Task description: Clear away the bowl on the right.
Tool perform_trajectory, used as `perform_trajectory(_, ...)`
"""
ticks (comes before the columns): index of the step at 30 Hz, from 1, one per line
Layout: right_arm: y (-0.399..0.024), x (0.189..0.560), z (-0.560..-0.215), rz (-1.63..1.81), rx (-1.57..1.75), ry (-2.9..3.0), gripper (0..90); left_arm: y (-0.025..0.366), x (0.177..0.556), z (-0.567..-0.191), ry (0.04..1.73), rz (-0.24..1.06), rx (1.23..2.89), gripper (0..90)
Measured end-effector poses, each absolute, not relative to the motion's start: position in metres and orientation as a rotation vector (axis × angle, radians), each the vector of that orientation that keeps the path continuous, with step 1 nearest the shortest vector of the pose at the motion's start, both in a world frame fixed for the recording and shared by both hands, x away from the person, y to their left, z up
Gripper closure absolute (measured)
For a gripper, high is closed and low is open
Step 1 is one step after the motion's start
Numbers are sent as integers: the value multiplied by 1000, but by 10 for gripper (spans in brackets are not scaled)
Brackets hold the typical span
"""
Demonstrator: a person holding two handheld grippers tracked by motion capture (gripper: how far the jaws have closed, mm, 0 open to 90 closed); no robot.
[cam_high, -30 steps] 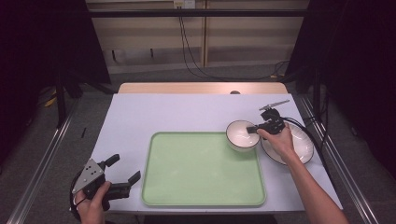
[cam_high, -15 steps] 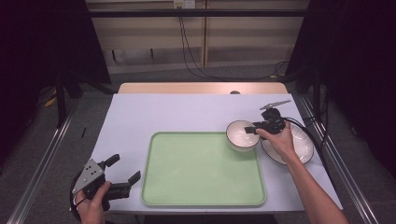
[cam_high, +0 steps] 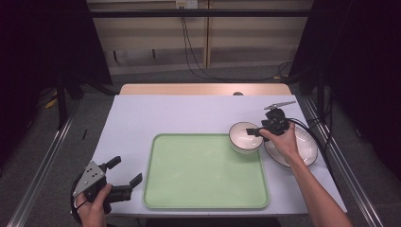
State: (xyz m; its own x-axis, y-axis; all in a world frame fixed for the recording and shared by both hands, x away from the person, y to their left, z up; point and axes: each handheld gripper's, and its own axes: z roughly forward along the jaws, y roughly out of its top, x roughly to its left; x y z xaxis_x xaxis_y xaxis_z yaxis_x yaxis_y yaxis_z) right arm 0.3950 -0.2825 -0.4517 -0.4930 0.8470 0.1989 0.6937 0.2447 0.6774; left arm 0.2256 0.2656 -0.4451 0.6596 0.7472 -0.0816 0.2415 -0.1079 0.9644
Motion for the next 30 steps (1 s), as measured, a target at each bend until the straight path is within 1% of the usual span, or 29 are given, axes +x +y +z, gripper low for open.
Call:
perform_trajectory(1, -283, 395, -451, 1098, 1424, 2326, 10, 266, 225, -445, 821, 525, 1667, 16)
perform_trajectory(2, -283, 395, -451, 1109, 1424, 2325, 28, 266, 226, -445, 818, 521, 1667, 16)
perform_trajectory(4, -283, 395, -450, 1123, 1421, 2310, 32, 266, 226, -445, 818, 521, 1667, 16)
perform_trajectory(5, -284, 395, -449, 1116, 1434, 2304, 16, 266, 226, -445, 818, 521, 1667, 16)
perform_trajectory(8, -285, 395, -448, 1116, 1447, 2297, 32, 265, 224, -445, 828, 521, 1663, 16)
perform_trajectory(11, -286, 393, -445, 1097, 1486, 2239, 25, 266, 225, -445, 826, 522, 1661, 16)
perform_trajectory(18, -286, 383, -440, 1056, 1422, 2141, 32, 266, 225, -445, 821, 521, 1666, 16)
perform_trajectory(30, -300, 366, -426, 1121, 1374, 2082, 24, 264, 226, -445, 811, 515, 1664, 16)
